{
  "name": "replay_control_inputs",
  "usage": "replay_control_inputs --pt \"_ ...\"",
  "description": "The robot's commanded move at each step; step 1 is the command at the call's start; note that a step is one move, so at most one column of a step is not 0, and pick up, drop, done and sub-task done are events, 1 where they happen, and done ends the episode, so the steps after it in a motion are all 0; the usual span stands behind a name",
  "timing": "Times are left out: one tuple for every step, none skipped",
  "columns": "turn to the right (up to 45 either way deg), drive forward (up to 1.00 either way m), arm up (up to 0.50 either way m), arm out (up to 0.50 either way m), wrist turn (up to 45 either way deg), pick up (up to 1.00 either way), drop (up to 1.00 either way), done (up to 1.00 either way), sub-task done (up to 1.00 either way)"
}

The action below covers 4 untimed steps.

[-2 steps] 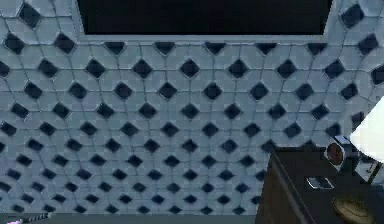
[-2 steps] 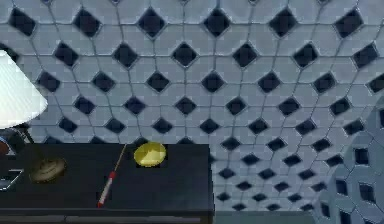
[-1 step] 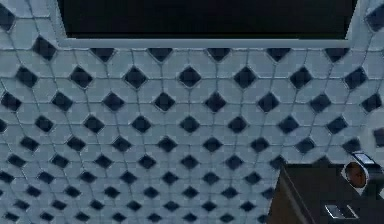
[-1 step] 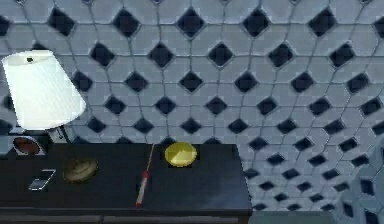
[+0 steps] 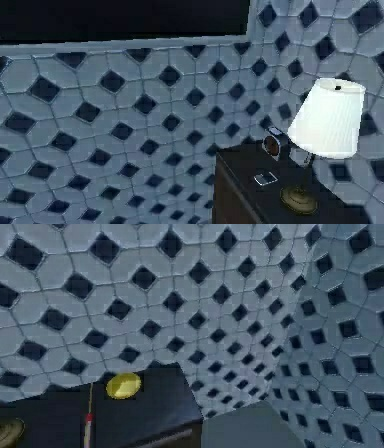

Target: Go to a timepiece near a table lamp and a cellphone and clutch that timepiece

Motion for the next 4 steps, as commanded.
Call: replay_control_inputs --pt "0.0 0.3 0.0 0.0 0.0 0.0 0.0 0.0 0.0" --pt "-45.0 0.0 0.0 0.0 0.0 0.0 0.0 0.0 0.0" --pt "0.0 0.0 0.5 0.0 0.0 0.0 0.0 0.0 0.0" --pt "0.0 0.0 0.28 0.0 0.0 0.0 0.0 0.0 0.0"
